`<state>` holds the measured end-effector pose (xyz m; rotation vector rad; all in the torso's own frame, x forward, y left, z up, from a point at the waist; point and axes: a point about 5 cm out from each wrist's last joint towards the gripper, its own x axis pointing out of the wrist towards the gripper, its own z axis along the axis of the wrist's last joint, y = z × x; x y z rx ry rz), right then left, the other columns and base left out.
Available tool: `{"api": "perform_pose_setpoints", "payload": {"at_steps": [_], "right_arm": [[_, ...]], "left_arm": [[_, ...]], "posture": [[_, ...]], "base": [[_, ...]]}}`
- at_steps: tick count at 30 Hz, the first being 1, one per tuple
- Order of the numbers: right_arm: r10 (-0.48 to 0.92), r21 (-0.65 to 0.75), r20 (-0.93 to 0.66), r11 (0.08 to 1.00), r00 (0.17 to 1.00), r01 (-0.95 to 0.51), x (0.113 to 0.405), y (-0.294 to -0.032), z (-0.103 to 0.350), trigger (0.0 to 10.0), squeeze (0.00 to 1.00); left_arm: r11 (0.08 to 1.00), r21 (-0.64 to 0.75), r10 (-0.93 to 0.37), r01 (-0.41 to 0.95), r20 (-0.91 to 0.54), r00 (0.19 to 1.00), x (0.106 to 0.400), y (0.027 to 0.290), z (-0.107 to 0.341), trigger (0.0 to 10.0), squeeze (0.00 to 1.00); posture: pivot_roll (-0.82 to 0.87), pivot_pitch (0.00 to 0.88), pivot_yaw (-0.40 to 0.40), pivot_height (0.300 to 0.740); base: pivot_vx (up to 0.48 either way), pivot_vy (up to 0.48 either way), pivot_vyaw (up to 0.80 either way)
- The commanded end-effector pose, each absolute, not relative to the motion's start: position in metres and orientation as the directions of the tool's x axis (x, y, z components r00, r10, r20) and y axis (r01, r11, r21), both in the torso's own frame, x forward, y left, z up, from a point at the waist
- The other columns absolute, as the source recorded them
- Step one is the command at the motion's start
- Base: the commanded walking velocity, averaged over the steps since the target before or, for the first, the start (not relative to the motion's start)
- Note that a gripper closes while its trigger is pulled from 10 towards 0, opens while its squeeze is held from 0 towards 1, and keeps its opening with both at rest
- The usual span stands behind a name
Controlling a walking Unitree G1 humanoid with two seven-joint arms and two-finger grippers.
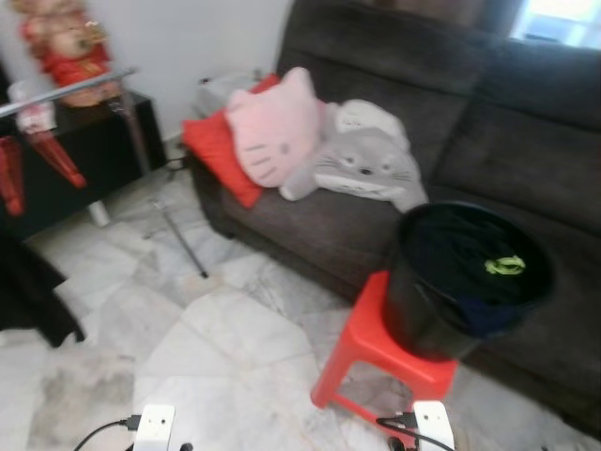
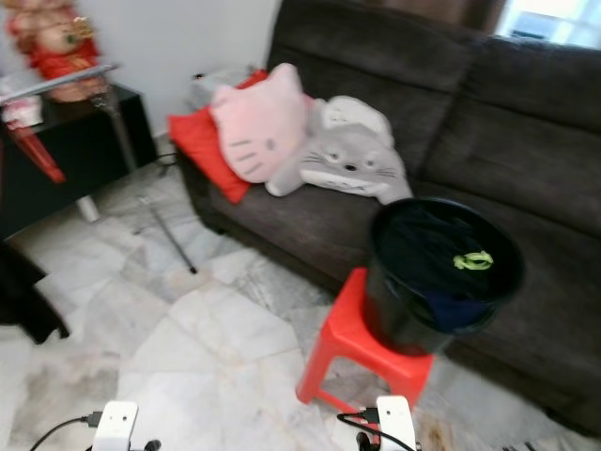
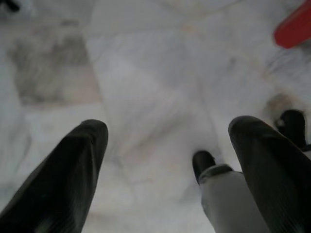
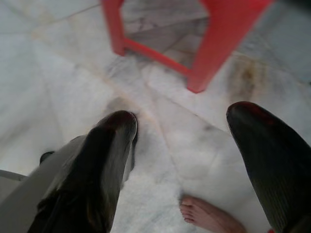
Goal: Hang hanger
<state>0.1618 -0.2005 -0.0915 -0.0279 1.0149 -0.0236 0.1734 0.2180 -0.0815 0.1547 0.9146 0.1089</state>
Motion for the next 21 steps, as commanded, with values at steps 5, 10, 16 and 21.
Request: {"api": "perform_pose_setpoints", "payload": {"at_steps": [5, 10, 16, 21], "right_arm": [[-0.022, -0.024, -0.844, 1.0, 0.536, 0.003, 0.166, -0.1956, -0.0904, 10.0, 0.0], [-0.02, -0.021, -0.836, 1.0, 0.548, 0.005, 0.1665, -0.1952, -0.09, 10.0, 0.0], [-0.021, -0.003, -0.82, 0.999, 0.572, 0.033, 0.1673, -0.1946, -0.0891, 10.0, 0.0], [-0.029, -0.013, -0.819, 0.999, 0.573, 0.033, 0.1679, -0.1949, -0.0889, 10.0, 0.0]], "left_arm": [[0.985, 0.168, 0.154, -0.033, -0.788, 0.596, 0.1705, 0.2204, -0.0825, 10.0, 0.0], [0.985, 0.168, 0.154, -0.034, -0.786, 0.599, 0.1715, 0.2207, -0.082, 10.0, 0.0], [0.985, 0.17, 0.153, -0.029, -0.785, 0.6, 0.1717, 0.2208, -0.0818, 10.0, 0.0], [0.985, 0.171, 0.153, -0.028, -0.785, 0.6, 0.172, 0.2207, -0.0818, 10.0, 0.0]], "posture": [[-0.06, 0.0, -0.034, 0.74], [-0.06, 0.0, -0.033, 0.74], [-0.07, 0.0, -0.03, 0.74], [-0.07, 0.0, -0.031, 0.74]], "base": [[0.0, 0.0, -0.77], [0.0, 0.0, -0.62], [0.0, 0.0, 0.0], [0.271, 0.0, 0.0]]}}
